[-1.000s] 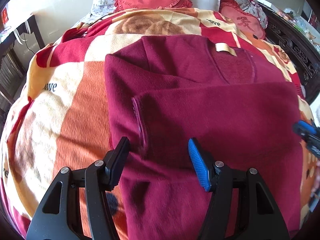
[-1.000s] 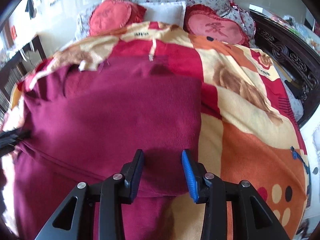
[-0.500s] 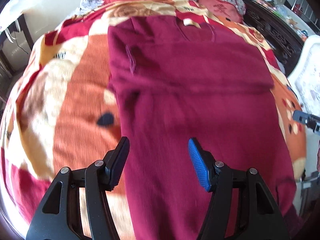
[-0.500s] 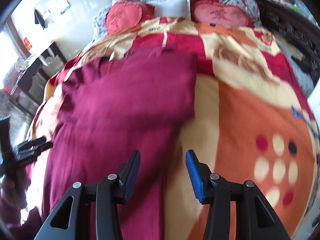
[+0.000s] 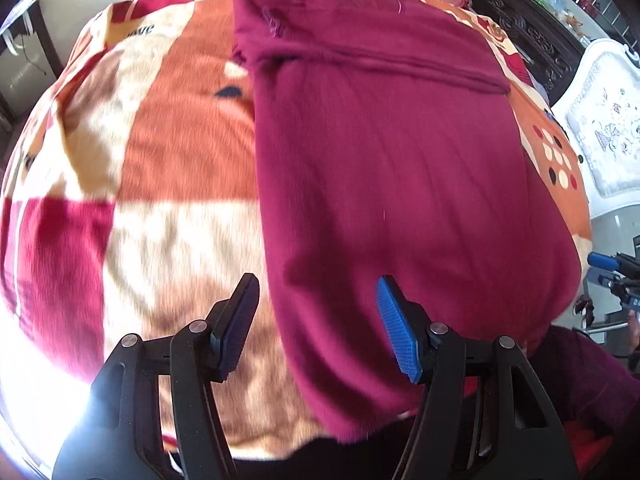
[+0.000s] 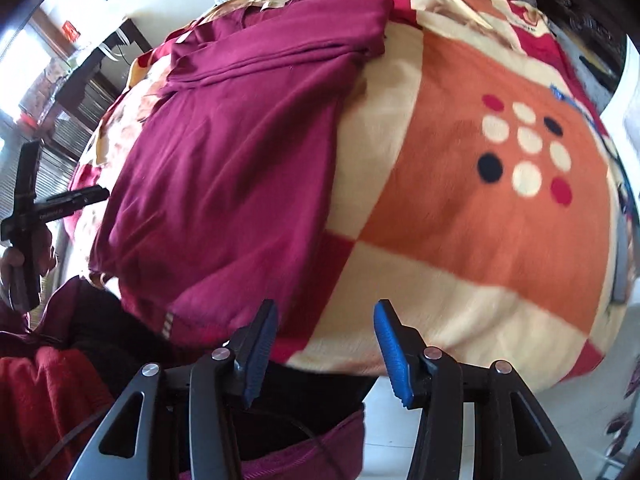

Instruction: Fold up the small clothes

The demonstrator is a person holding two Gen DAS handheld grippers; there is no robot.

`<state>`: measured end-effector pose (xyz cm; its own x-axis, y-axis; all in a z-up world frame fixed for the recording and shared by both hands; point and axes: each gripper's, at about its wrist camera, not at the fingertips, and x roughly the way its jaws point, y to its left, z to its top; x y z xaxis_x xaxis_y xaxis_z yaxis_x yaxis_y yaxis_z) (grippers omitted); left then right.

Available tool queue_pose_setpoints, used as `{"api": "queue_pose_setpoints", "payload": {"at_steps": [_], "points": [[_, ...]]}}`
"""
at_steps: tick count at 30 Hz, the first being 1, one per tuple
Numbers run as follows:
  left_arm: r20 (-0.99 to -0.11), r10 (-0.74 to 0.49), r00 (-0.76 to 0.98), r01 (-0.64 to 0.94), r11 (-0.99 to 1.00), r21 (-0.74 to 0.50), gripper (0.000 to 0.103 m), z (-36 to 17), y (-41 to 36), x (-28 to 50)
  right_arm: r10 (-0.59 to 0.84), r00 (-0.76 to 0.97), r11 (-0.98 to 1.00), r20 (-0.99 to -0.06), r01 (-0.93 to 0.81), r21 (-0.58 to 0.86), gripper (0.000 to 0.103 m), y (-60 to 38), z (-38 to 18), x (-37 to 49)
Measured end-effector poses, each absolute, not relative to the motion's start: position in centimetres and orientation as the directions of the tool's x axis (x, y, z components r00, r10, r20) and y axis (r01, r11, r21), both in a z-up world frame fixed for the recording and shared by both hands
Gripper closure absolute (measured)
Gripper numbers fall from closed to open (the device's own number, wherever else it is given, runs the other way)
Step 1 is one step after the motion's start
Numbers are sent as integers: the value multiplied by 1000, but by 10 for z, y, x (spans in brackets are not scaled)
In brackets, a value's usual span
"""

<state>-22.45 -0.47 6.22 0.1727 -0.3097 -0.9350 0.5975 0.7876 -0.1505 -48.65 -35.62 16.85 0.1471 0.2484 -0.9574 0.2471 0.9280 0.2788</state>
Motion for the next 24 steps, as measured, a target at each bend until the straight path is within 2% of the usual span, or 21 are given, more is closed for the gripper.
{"api": "queue_pose_setpoints", "payload": {"at_steps": [3,6,14,21,24], "points": [[-939,-302,163,579,800,-157,42,59,5,-234,275,206,896,-939,300,328,53,-355,163,-494],[-946,-301,124,555,811,-185,42,50,15,-241,333,249,837,-909,365,407,47,-356,149,-495],[-943,-330,51,490,831,-264,42,35,31,-240,391,273,804,-879,363,471,40,-348,142,-487],[-942,-334,41,507,819,-268,42,30,20,-239,493,297,724,-818,381,575,40,-341,126,-488],[-943,-330,35,532,805,-262,42,30,15,-239,498,302,722,-813,375,581,53,-335,122,-484]]}}
